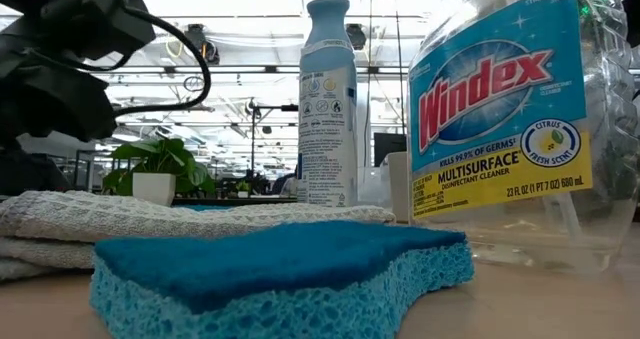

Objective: Pick & Place Kitchen Items
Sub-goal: Put the gray towel into the transparent bin

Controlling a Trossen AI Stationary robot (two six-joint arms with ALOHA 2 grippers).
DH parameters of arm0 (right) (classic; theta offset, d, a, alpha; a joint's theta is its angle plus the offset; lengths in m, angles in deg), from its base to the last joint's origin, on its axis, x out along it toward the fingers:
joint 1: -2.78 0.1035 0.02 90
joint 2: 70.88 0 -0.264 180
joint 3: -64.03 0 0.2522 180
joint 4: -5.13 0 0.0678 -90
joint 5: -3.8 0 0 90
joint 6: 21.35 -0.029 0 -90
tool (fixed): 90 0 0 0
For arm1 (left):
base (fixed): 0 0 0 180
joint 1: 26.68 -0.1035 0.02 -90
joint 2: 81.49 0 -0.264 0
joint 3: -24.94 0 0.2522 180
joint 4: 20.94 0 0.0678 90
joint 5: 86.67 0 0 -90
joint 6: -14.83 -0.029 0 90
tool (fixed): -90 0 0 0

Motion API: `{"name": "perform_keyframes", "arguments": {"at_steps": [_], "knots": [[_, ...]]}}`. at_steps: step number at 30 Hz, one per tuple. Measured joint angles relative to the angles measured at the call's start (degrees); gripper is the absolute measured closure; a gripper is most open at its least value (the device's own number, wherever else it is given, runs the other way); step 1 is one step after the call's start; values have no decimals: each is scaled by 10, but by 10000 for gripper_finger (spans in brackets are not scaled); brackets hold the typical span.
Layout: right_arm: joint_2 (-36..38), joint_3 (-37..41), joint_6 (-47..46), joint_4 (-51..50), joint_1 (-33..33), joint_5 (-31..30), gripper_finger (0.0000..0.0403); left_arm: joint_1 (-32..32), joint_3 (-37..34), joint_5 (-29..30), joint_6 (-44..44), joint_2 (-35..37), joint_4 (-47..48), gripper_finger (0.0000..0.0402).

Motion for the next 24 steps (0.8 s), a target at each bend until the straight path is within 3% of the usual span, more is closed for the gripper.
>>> {"name": "perform_keyframes", "arguments": {"at_steps": [18, 21, 24], "knots": [[0, 0, 0, 0, 0, 0, 200, 54, -1, 67, -12, -1, -37, 162], [0, 0, 0, 0, 0, 0, 200, 54, -1, 72, -1, -1, -36, 189], [0, 0, 0, 0, 0, 0, 200, 53, -2, 79, 2, -1, -34, 241]]}}
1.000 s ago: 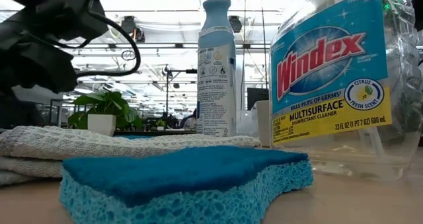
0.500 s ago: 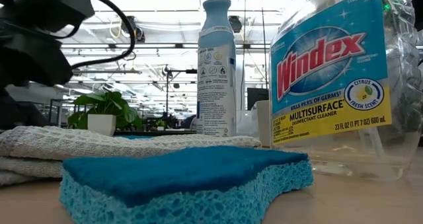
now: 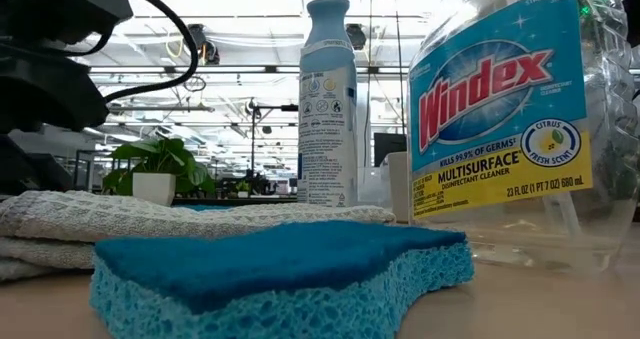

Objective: Pick & Place Kitchen Items
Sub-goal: Put the gray towel into the transparent bin

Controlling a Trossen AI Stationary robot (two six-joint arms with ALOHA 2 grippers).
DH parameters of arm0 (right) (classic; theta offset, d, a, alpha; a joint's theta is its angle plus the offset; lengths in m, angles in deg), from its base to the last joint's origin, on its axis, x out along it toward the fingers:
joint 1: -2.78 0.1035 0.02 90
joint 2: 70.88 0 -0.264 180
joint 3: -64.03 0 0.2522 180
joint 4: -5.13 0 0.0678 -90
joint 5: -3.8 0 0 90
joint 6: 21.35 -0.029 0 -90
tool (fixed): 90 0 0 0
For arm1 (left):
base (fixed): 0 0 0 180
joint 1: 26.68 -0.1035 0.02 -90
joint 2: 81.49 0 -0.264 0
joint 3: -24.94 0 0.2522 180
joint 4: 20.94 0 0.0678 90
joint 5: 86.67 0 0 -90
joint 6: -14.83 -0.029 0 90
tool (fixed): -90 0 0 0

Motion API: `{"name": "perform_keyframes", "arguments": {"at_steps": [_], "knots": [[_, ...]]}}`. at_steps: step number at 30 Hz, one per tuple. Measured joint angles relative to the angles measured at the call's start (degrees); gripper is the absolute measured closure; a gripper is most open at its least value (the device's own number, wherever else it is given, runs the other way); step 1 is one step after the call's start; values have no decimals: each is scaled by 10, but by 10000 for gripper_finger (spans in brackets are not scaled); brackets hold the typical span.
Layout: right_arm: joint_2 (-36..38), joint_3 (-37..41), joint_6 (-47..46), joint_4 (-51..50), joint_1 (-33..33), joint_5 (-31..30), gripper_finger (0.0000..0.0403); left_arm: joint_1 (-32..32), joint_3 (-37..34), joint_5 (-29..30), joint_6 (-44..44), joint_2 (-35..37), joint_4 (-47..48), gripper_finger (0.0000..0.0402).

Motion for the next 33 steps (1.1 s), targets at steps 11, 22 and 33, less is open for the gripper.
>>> {"name": "perform_keyframes", "arguments": {"at_steps": [11, 22, 33], "knots": [[0, 0, 0, 0, 0, 0, 200, -23, 4, 24, 37, 1, 58, 389], [0, 0, 2, 5, 0, -2, 200, -24, 146, 175, 8, 73, 343, 396], [0, 0, 2, 9, 0, -2, 200, -25, 360, 443, -11, 97, 547, 396]]}}
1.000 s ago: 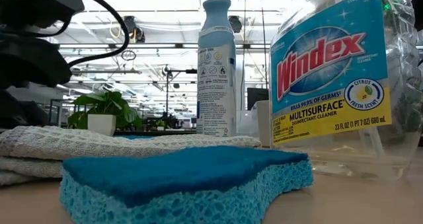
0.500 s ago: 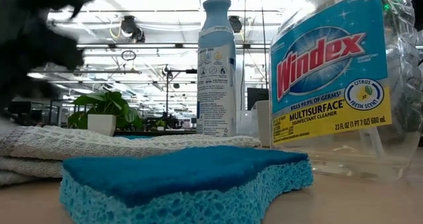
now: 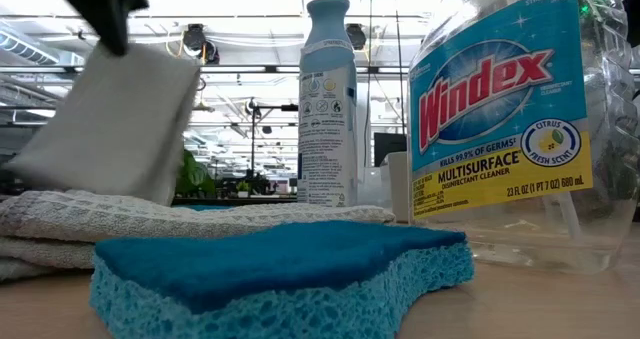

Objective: Pick & Place Kitchen Items
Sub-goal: Put the gray towel into the transparent bin

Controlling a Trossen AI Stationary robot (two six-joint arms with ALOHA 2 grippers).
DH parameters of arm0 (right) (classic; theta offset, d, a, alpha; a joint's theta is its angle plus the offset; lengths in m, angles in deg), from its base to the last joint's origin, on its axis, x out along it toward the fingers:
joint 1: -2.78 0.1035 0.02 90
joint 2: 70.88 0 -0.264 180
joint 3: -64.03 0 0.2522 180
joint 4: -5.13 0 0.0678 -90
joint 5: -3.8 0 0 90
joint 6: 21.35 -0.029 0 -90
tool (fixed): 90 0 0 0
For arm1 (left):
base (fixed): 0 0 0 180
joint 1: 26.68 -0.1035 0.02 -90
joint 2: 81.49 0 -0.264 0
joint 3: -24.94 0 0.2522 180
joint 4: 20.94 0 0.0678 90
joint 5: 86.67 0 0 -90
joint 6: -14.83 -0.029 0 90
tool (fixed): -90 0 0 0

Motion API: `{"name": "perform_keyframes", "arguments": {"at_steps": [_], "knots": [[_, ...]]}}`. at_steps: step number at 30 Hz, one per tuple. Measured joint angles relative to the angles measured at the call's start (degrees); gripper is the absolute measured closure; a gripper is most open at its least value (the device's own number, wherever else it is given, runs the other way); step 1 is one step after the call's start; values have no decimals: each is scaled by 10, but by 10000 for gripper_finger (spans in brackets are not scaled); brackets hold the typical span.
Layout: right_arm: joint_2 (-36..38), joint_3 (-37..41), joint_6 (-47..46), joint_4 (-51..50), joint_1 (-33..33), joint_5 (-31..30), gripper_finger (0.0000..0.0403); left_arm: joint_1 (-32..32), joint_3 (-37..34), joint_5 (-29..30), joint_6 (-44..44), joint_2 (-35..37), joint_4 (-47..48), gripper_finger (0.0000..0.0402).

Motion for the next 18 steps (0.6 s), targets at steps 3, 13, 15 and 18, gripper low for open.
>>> {"name": "perform_keyframes", "arguments": {"at_steps": [3, 13, 15, 18], "knots": [[0, 0, 0, 1, 0, 0, 200, -14, 44, 64, -13, -3, 32, 396], [0, 0, -2, 0, 0, 0, 200, -111, 106, 174, -127, -3, 29, 396], [0, 0, -4, 0, 0, 0, 199, -138, 106, 182, -161, -4, 13, 396], [0, 0, -4, -5, 0, 0, 199, -179, 106, 185, -219, -4, -15, 396]]}}
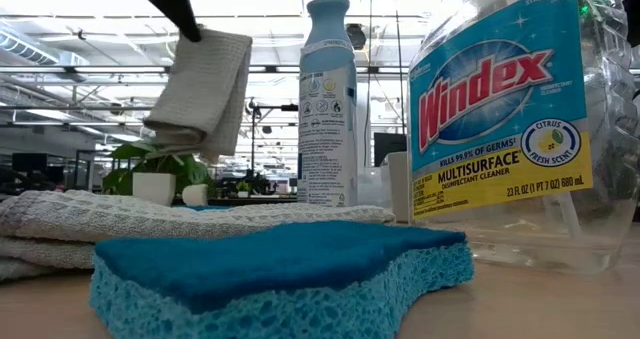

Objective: Pick & Place Kitchen Items
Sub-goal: Put the gray towel into the transparent bin

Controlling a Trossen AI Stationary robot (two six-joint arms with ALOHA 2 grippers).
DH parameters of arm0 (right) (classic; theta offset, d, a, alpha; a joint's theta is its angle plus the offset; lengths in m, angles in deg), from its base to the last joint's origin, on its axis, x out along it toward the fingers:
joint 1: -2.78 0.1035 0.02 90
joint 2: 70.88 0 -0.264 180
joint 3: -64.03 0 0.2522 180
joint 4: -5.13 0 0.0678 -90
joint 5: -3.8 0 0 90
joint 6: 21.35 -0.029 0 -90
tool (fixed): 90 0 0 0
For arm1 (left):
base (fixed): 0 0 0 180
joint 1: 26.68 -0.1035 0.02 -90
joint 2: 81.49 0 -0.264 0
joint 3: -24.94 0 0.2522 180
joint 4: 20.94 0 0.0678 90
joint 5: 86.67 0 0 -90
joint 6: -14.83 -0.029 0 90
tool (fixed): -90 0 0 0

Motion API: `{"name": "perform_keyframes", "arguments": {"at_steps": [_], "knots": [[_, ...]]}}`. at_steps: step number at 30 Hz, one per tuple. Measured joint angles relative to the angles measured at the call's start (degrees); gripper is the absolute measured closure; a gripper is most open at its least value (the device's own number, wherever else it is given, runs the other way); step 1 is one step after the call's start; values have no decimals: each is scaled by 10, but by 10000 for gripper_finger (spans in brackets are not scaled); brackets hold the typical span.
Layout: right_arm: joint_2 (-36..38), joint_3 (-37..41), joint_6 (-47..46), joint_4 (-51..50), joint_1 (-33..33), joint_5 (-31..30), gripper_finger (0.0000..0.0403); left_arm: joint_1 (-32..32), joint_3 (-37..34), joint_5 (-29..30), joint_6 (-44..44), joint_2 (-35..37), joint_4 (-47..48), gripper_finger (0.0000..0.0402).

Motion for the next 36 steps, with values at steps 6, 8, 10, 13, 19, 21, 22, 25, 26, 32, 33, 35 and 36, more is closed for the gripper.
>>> {"name": "perform_keyframes", "arguments": {"at_steps": [6, 8, 10, 13, 19, 21, 22, 25, 26, 32, 33, 35, 36], "knots": [[-5, -67, 0, -96, -25, 3, 200, -74, 0, -30, -119, 0, -79, 396], [-17, -122, 1, -164, -41, 4, 200, -94, 0, -44, -148, -1, -101, 396], [-40, -185, 1, -220, -59, 22, 200, -110, 0, -51, -174, -1, -115, 396], [-89, -289, 0, -296, -83, 80, 200, -127, 0, -54, -200, -9, -130, 396], [-241, -515, 19, -450, -96, 164, 204, -148, 0, -65, -237, -23, -149, 396], [-295, -579, 29, -478, -96, 188, 204, -150, 0, -66, -243, -30, -164, 396], [-320, -608, 31, -494, -96, 199, 204, -150, 1, -66, -246, -31, -169, 396], [-395, -689, 33, -529, -95, 239, 204, -150, 0, -77, -258, -35, -170, 396], [-417, -711, 34, -539, -95, 255, 204, -150, 1, -77, -261, -38, -178, 396], [-522, -786, 34, -552, -91, 303, 204, -149, 1, -76, -266, -49, -178, 396], [-532, -790, 33, -551, -90, 308, 204, -150, 1, -77, -266, -50, -176, 396], [-553, -790, 34, -543, -86, 319, 204, -149, 0, -77, -269, -52, -177, 395], [-562, -790, 34, -538, -84, 319, 204, -149, 0, -76, -271, -54, -180, 395]]}}
